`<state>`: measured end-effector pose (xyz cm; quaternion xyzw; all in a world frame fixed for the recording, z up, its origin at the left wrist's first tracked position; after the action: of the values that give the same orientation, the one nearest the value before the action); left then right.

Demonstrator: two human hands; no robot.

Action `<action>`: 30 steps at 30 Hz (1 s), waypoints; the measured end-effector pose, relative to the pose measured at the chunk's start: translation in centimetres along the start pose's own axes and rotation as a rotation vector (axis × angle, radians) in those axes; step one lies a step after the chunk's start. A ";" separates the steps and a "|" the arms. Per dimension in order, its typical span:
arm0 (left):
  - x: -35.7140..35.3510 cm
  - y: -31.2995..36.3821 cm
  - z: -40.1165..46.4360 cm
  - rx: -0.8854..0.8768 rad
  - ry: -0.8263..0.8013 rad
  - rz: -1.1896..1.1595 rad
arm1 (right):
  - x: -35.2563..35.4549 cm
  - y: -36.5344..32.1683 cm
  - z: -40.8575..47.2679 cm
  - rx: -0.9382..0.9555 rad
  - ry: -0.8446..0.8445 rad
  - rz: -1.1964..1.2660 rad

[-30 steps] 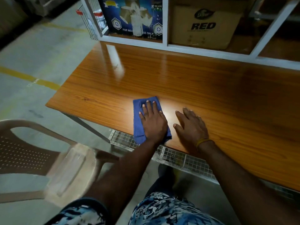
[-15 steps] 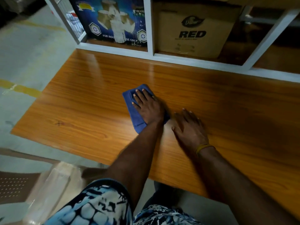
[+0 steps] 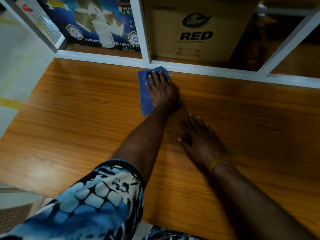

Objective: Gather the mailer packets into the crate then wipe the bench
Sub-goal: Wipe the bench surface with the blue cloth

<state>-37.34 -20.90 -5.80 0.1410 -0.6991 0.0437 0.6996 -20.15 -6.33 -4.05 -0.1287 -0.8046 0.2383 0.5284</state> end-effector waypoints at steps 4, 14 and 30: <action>0.0 -0.1 0.5 -0.241 -0.037 0.044 | 0.2 0.1 -0.1 0.034 0.010 0.022; -0.1 -2.9 -6.9 -1.047 -0.099 0.185 | 0.3 2.7 -6.1 0.000 -0.018 -0.054; 0.3 -6.3 -30.8 -1.016 -0.113 0.119 | -1.8 7.8 -21.4 -0.005 0.045 -0.008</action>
<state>-5.94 -19.00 -5.78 -0.2547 -0.6755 -0.2697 0.6373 -0.25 4.76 -2.53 -0.1320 -0.7937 0.2313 0.5470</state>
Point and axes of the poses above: each hand's wrist, its own z-axis towards the middle knuckle, its own x-axis out of the back of the hand, y = z × x, the point moved 2 cm from there along z, towards the middle knuckle, and after that the axes turned 13 degrees about z, right-handed, at the moved point
